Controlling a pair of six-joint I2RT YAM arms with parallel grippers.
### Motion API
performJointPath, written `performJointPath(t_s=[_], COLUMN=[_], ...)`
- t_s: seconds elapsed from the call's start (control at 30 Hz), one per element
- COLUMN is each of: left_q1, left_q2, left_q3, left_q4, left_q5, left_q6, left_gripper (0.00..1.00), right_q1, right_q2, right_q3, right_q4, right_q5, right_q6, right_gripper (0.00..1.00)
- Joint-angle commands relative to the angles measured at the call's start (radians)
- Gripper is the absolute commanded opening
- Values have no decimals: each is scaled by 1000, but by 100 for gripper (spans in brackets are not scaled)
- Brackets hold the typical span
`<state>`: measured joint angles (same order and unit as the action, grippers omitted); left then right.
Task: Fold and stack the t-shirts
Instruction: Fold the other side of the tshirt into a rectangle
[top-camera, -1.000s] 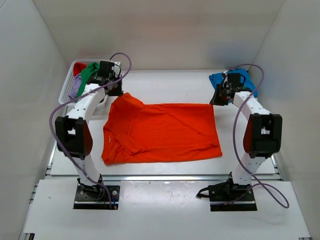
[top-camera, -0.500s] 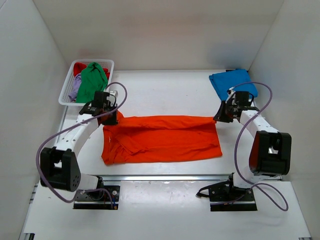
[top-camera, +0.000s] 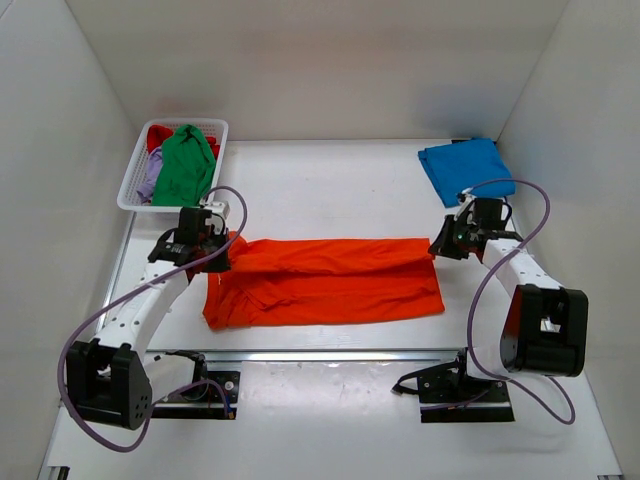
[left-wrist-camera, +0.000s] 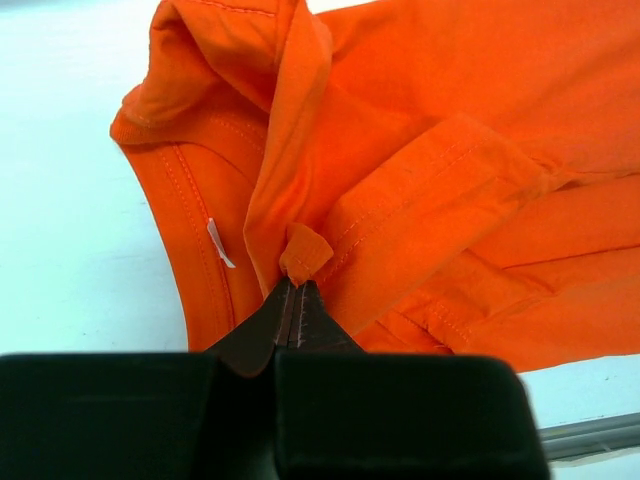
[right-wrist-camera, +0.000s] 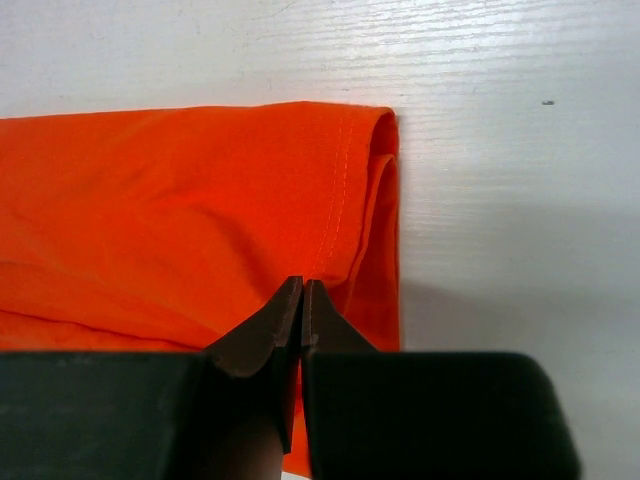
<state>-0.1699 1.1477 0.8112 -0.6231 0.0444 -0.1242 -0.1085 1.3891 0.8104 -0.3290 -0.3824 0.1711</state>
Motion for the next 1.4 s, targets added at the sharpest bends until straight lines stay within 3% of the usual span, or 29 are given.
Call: performJointPath(t_s=[0.0, 0.2, 0.23, 0.27, 0.33, 0.37, 0.43, 0.53, 0.77, 1.07, 1.17, 1.37], left_q1=[4, 7, 10, 13, 7, 6, 7, 1, -74, -157, -220, -243], left_q2=[-43, -52, -51, -49, -52, -52, -60, -77, -77, -10, 30, 78], left_q3=[-26, -63, -70, -76, -79, -76, -69, -61, -78, -53, -35, -26], left_q4=[2, 13, 16, 16, 8, 6, -9, -41, -53, -59, -63, -49], left_q5=[0, -28, -31, -34, -40, -40, -40, -26, -21, 90, 100, 111], left_q6=[-2, 3, -2, -3, -8, -11, -11, -32, -58, -32, -32, -37], left_gripper=[0, 0, 9, 32, 53, 59, 63, 63, 60, 59, 60, 64], right_q1=[-13, -16, -13, -16, -8, -2, -5, 13, 62, 99, 102, 135], right_q2=[-29, -6, -4, 2, 2, -4, -19, -45, -85, -84, -67, -55], right_q3=[-11, -5, -1, 1, 3, 10, 19, 27, -26, -71, -76, -80], right_q4=[30, 16, 8, 5, -21, -39, -80, -143, -194, -203, -208, -203], right_q5=[-1, 11, 13, 14, 33, 42, 86, 134, 111, 129, 137, 134], right_q6=[-22, -33, -30, -24, -9, -13, 5, 10, 34, 65, 59, 65], right_gripper=[0, 0, 0, 2, 19, 24, 40, 49, 47, 47, 47, 47])
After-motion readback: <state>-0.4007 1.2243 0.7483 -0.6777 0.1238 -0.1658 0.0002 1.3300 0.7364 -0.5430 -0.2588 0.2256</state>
